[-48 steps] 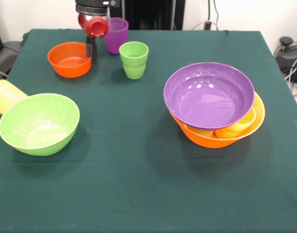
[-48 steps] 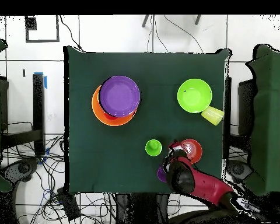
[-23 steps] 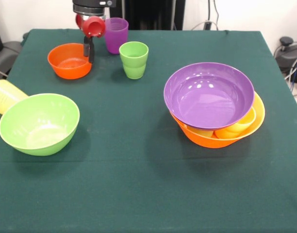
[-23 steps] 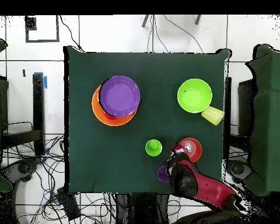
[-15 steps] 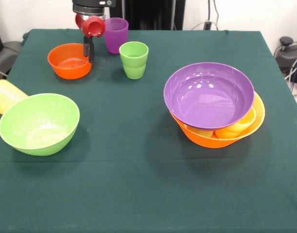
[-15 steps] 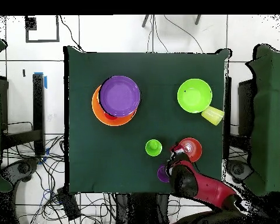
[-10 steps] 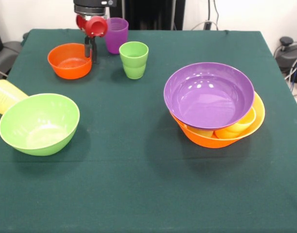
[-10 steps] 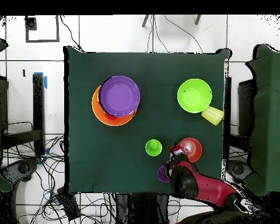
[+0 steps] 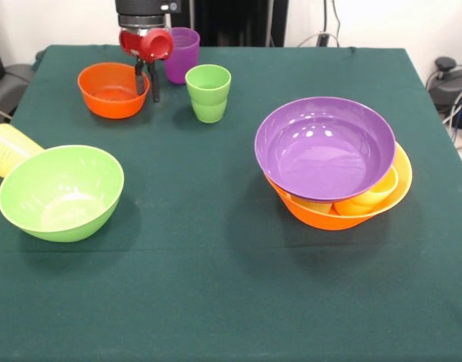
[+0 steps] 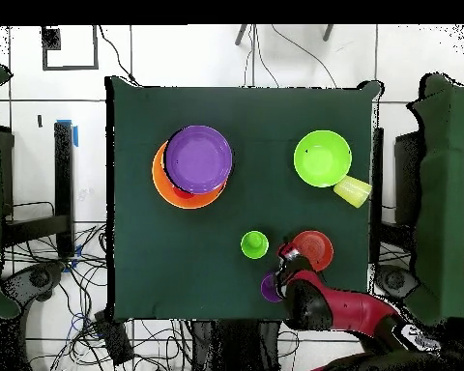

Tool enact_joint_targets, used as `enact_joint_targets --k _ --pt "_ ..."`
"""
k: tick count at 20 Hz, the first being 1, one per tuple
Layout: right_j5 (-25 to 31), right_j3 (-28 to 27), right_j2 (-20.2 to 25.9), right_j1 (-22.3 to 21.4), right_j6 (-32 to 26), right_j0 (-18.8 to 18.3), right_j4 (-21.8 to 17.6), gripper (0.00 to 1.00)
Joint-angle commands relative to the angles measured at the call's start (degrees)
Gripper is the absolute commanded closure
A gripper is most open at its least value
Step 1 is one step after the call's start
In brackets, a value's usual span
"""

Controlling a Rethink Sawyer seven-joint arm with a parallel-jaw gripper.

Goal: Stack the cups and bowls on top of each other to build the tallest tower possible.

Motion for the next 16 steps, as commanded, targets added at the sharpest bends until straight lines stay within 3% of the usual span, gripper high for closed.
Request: enact_joint_targets --k 1,13,14,16 --pt "9.2 -8.0 5.7 2.0 -6.2 2.5 -6.0 0.00" --pt "11.9 -9.6 4.3 1.6 -5.7 3.3 -8.8 0.00" --pt "11.8 -9.8 3.8 1.5 -5.3 3.8 -8.9 1.00" --pt "11.4 -10.0 2.8 1.4 -5.0 4.7 -8.8 1.00"
